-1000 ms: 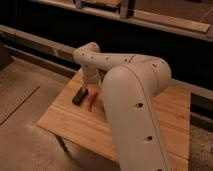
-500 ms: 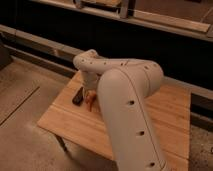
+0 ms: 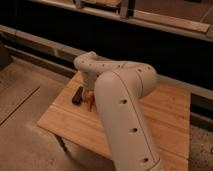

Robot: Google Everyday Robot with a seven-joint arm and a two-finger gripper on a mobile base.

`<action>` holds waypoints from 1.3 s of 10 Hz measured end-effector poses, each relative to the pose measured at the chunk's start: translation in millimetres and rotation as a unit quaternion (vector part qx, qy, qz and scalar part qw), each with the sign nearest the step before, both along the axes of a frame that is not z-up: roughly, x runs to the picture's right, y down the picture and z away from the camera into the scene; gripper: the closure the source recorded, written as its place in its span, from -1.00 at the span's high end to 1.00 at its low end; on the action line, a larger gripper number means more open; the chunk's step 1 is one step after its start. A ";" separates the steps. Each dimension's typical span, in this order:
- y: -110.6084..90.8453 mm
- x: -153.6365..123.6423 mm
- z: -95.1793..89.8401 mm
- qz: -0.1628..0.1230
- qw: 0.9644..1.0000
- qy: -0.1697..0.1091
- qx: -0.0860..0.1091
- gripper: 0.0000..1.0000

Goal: Place the pepper in the ceramic cup

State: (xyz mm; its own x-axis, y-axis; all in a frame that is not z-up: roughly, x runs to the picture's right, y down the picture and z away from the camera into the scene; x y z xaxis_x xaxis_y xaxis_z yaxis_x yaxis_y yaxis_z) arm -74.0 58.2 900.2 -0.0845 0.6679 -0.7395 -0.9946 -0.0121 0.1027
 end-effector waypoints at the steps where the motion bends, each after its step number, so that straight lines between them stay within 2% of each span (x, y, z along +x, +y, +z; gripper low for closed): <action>1: -3.7 -3.7 1.4 -0.005 1.000 -0.009 0.010 -0.50; 3: -8.1 -9.9 1.0 -0.008 1.000 -0.019 0.022 -0.87; 4: -7.0 -11.3 0.1 -0.012 0.999 -0.024 0.026 -0.99; 9: -3.4 -9.2 -6.6 -0.026 0.999 -0.028 0.036 -1.00; 13: -34.3 -14.7 -29.5 -0.039 0.996 -0.029 0.076 -1.00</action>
